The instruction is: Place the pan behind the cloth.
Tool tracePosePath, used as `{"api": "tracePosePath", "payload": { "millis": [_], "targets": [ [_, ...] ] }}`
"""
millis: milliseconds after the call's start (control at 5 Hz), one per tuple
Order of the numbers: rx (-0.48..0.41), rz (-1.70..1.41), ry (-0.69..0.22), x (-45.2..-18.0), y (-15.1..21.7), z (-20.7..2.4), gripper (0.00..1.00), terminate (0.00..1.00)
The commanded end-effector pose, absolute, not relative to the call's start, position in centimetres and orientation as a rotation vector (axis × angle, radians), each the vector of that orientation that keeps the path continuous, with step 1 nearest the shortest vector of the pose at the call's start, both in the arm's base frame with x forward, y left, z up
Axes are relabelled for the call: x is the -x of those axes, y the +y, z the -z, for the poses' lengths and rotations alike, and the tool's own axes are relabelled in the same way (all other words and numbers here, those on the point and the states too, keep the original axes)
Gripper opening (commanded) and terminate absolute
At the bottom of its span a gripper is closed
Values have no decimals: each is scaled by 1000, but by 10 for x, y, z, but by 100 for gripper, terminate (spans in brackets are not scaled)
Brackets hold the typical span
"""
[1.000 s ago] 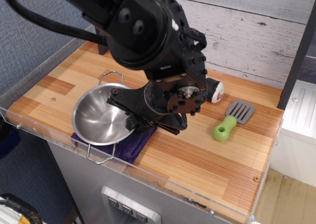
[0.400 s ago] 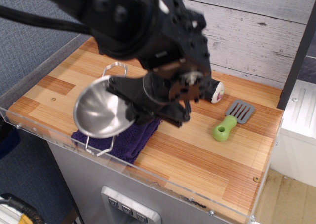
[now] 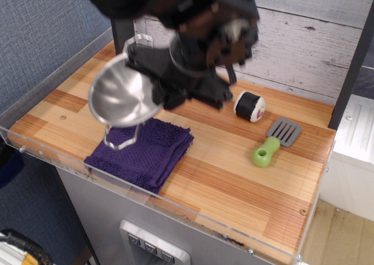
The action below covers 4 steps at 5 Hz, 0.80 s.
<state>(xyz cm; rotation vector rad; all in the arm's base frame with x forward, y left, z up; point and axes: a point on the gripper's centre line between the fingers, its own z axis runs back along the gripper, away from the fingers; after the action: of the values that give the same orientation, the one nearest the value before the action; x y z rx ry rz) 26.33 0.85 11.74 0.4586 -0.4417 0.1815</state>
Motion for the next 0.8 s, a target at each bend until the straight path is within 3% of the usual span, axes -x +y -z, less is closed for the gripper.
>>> {"api": "tracePosePath", "payload": {
  "millis": [0,200,400,600],
  "targets": [
    [-447,-264,-512,-296,43,-159,0,0],
    [-452,-285,-514,-310,58,-163,0,0],
    [-455,-288,-482,-324,75,-148,0,0],
    [-448,-277,-417,-336,86,-119,0,0]
  ]
}}
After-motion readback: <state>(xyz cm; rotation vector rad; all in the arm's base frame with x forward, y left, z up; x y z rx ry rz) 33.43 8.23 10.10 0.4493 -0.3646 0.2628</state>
